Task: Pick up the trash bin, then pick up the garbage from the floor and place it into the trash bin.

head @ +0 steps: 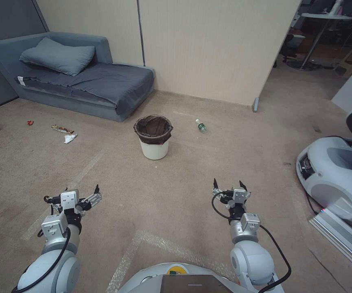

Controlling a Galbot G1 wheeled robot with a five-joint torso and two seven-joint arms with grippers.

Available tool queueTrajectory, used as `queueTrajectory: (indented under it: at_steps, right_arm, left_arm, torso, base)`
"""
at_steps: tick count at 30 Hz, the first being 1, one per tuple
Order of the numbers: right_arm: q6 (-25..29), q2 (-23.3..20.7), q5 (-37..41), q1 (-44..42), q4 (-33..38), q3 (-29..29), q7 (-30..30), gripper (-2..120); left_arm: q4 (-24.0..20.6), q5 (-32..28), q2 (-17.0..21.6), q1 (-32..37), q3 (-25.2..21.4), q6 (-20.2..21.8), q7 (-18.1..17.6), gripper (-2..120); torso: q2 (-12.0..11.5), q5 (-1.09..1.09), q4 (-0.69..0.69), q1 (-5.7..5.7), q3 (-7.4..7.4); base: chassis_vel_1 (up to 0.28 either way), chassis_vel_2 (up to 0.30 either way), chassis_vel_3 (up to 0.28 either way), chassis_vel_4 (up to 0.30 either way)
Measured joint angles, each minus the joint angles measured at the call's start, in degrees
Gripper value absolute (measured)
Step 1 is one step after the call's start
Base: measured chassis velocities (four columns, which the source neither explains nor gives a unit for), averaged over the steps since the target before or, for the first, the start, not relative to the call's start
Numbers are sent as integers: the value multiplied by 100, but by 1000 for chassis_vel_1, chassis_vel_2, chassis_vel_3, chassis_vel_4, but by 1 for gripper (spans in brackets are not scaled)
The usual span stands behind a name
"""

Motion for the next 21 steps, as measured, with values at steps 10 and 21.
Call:
queueTrajectory:
  at_steps: [10,21]
  right_arm:
    - [11,1,2,22,-25,2,-7,100]
    - [10,-1,3,67,-63,7,-12,100]
  left_arm:
    - [80,14,-32,-42,36,-30,53,100]
    - [129,41,-20,-107,40,-37,107,100]
  torso:
    - [0,0,-2,0,0]
    - [0,1,0,0,0]
  base:
    - [-131,118,115,-121]
    - [-113,120,121,-122]
